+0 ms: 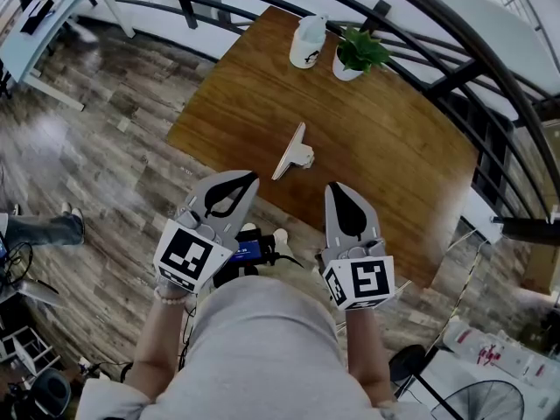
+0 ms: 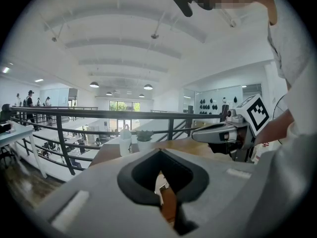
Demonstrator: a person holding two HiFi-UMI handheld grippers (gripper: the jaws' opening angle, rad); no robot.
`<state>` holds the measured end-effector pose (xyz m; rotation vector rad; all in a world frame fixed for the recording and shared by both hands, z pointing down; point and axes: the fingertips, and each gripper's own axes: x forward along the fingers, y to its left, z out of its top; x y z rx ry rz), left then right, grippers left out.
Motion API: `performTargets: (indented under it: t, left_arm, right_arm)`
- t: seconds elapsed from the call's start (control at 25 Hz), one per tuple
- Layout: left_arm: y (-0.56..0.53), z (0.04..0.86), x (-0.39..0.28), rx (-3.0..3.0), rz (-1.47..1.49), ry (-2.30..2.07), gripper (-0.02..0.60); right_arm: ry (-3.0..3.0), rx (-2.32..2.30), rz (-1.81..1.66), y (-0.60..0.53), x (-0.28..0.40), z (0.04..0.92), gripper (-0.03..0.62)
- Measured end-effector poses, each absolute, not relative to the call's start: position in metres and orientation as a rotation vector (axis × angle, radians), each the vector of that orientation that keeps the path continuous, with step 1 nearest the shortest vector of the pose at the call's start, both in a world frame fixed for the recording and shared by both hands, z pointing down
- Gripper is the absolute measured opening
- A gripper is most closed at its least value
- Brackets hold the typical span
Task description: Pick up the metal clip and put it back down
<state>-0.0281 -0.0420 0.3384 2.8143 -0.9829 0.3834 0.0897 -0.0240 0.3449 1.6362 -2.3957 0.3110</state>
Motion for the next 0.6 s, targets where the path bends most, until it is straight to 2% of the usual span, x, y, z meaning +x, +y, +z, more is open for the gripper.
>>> performTargets:
  t: [0.6]
  left_arm:
    - [-0.0409,0.3390,-0.0278,2.814,0.395,-0.970,0.000]
  right_arm:
    - [-2.377,1.637,0.311,-0.0215,0.0870,0.3466,0.021]
